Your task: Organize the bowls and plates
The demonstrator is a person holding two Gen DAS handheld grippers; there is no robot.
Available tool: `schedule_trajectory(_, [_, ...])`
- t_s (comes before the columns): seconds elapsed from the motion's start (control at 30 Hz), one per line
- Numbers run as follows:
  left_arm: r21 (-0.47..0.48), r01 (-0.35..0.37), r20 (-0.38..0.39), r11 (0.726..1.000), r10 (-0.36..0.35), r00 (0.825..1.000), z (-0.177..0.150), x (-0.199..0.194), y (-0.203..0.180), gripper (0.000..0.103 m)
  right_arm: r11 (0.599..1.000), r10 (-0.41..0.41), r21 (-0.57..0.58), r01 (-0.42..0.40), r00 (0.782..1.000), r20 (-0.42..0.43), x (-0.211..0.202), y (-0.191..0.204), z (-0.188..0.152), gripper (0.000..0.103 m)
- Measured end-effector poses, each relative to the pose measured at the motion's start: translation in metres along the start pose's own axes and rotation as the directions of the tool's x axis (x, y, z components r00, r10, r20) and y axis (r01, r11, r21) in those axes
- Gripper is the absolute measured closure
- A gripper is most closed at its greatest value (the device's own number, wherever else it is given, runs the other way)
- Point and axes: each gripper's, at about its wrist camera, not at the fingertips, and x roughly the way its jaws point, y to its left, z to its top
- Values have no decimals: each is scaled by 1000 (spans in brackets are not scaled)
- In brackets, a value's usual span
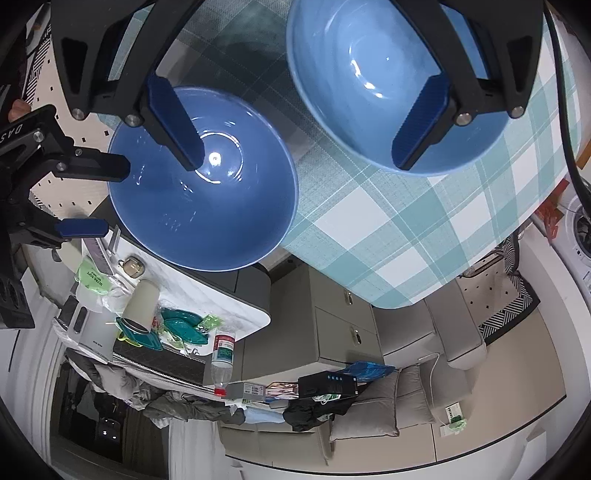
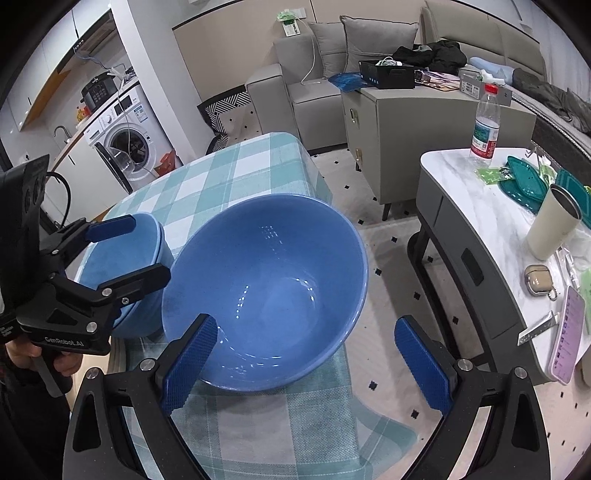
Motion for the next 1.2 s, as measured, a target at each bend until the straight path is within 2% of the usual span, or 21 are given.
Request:
schedule_trajectory(0.17, [23, 18, 8, 1000, -19, 1000, 0, 1, -5, 2, 1000, 4, -6, -4, 1000, -3, 5, 3, 1, 4])
schedule_trajectory(0.63, [33, 33, -30, 999, -32, 999, 5, 19, -12, 2, 999, -27, 39, 29, 998, -55, 19, -11, -5, 4])
schedule_trajectory(0.73, [33, 32, -45, 999, -30, 999, 4, 23, -13, 7, 999, -27, 41, 29, 998, -51, 20, -12, -5, 5])
schedule_trajectory(0.93, [41, 32, -54, 999, -30, 998, 4, 25, -15, 9, 999, -39, 28, 41, 998, -49, 22, -11, -6, 5])
schedule_trajectory(1.0, [38, 41, -59, 998, -39, 997, 5, 27, -16, 15, 998, -47, 29, 48, 998, -46, 22, -12, -7, 5])
schedule_trajectory(1.13, [52, 40, -71, 998, -36, 997, 4, 30, -19, 17, 998, -49, 33, 50, 998, -43, 22, -14, -8, 5])
schedule_trajectory(1.2, [51, 43, -76, 998, -39, 996, 4, 31, -19, 22, 998, -46, 29, 47, 998, -44, 23, -14, -9, 6])
